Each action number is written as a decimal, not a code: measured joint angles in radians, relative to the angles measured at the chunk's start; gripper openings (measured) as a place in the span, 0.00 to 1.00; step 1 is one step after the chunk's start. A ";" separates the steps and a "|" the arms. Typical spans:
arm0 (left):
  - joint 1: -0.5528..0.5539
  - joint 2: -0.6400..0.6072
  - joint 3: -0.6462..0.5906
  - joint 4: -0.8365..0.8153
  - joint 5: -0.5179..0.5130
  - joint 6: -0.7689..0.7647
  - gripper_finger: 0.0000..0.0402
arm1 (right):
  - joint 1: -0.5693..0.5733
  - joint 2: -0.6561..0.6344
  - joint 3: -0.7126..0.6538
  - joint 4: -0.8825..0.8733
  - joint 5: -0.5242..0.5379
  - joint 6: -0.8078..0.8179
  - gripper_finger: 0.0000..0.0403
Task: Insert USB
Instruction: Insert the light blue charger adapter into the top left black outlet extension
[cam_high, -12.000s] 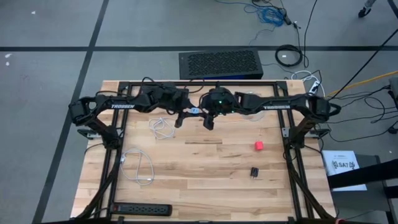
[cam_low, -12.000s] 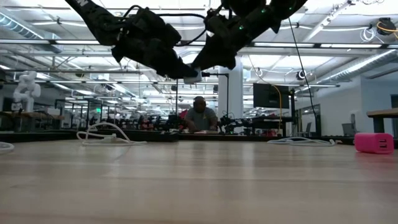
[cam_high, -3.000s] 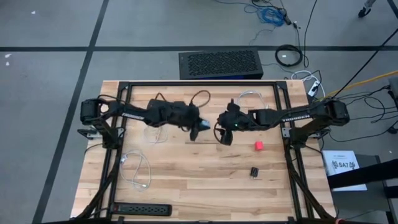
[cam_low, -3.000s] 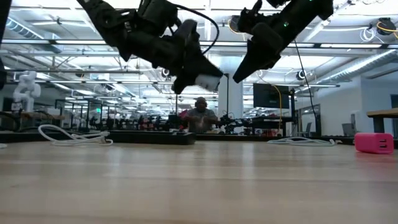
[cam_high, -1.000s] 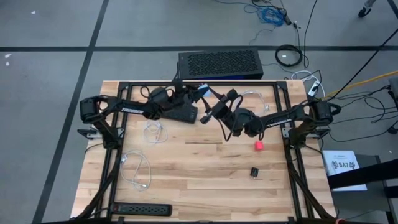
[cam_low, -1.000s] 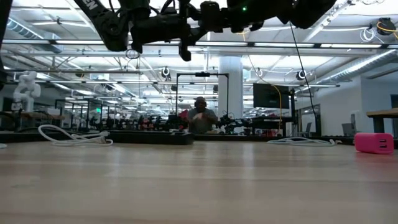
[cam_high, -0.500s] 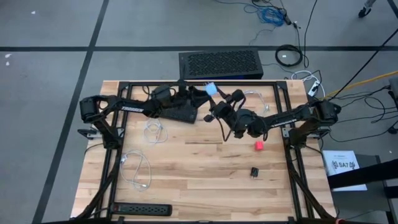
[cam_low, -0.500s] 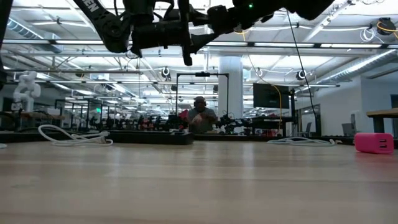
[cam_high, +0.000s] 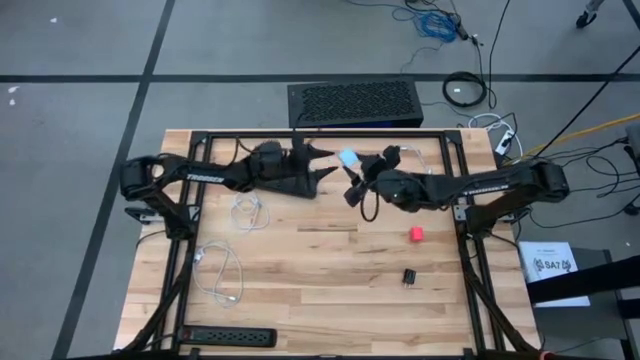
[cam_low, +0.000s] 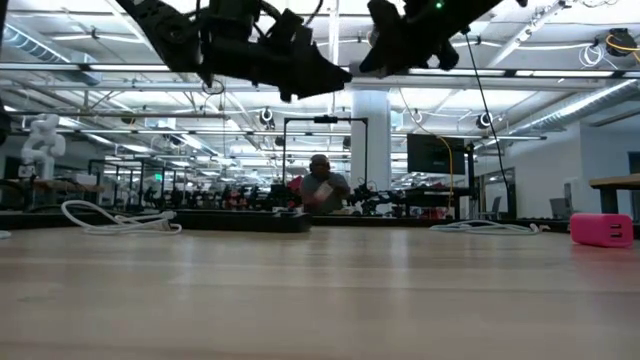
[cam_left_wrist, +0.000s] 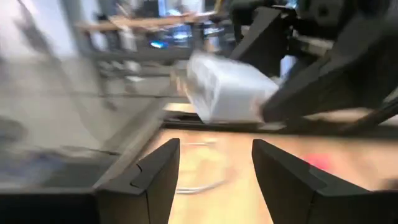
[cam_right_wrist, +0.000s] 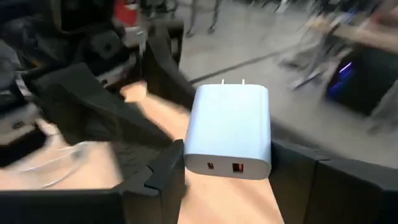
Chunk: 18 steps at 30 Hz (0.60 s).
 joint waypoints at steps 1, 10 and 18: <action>-0.020 -0.009 0.000 -0.019 -0.063 0.078 0.52 | -0.011 -0.005 0.000 -0.013 -0.036 0.030 0.40; -0.203 -0.018 0.001 -0.011 -0.465 0.663 0.52 | -0.125 -0.009 0.000 -0.044 -0.274 0.169 0.40; -0.232 -0.017 0.001 -0.005 -0.504 0.920 0.52 | -0.161 -0.005 0.000 -0.018 -0.407 0.200 0.40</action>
